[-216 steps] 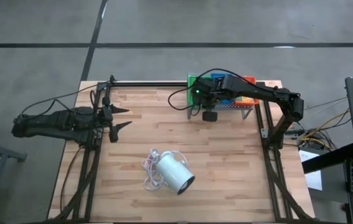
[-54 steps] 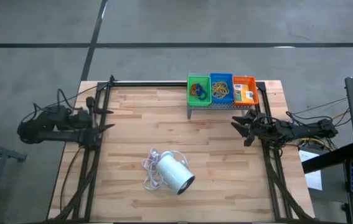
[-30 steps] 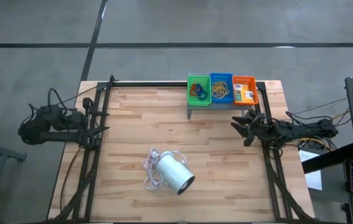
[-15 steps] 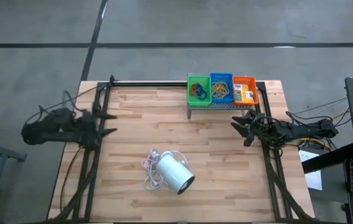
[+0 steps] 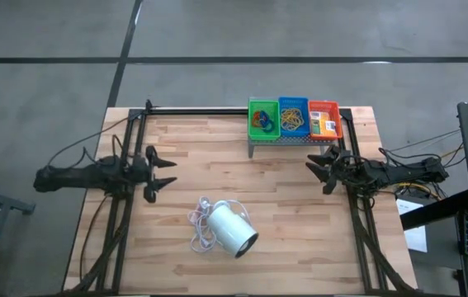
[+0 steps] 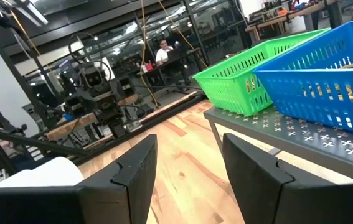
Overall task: Pick & Place Office Desk Supplies
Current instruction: Return to Home Position
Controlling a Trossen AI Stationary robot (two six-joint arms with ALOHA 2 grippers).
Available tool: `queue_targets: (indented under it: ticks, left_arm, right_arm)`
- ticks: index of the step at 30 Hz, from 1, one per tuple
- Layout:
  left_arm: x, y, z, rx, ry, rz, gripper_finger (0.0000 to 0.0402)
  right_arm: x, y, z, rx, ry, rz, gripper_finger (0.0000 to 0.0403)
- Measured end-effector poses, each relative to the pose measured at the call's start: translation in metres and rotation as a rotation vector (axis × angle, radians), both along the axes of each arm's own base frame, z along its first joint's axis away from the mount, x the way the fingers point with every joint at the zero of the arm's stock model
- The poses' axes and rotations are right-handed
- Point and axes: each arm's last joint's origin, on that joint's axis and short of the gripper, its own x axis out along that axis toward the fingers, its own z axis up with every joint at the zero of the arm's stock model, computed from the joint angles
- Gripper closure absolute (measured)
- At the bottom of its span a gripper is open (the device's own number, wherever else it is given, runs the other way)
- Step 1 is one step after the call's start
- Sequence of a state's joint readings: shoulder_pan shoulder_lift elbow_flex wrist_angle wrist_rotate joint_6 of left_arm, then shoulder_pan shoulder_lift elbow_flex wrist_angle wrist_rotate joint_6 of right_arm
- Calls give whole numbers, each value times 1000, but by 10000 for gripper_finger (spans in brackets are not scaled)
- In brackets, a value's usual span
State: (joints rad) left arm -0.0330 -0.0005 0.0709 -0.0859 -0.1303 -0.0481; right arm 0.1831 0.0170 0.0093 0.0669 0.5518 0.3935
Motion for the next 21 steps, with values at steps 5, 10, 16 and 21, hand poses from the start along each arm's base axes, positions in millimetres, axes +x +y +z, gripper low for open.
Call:
queue_targets:
  ticks: [5,10,16,21]
  left_arm:
    - [4,0,-9,-29,-2,-4,152]
    - [5,-1,-11,-30,17,-11,150]
    - [7,-1,-14,-30,47,-11,150]
    - [8,-1,-14,-30,53,-10,151]
  right_arm:
    - [0,0,0,0,-1,0,223]
    - [0,0,0,-4,8,3,223]
    - [2,1,-2,-10,36,5,223]
    - [3,1,-3,-12,44,5,223]
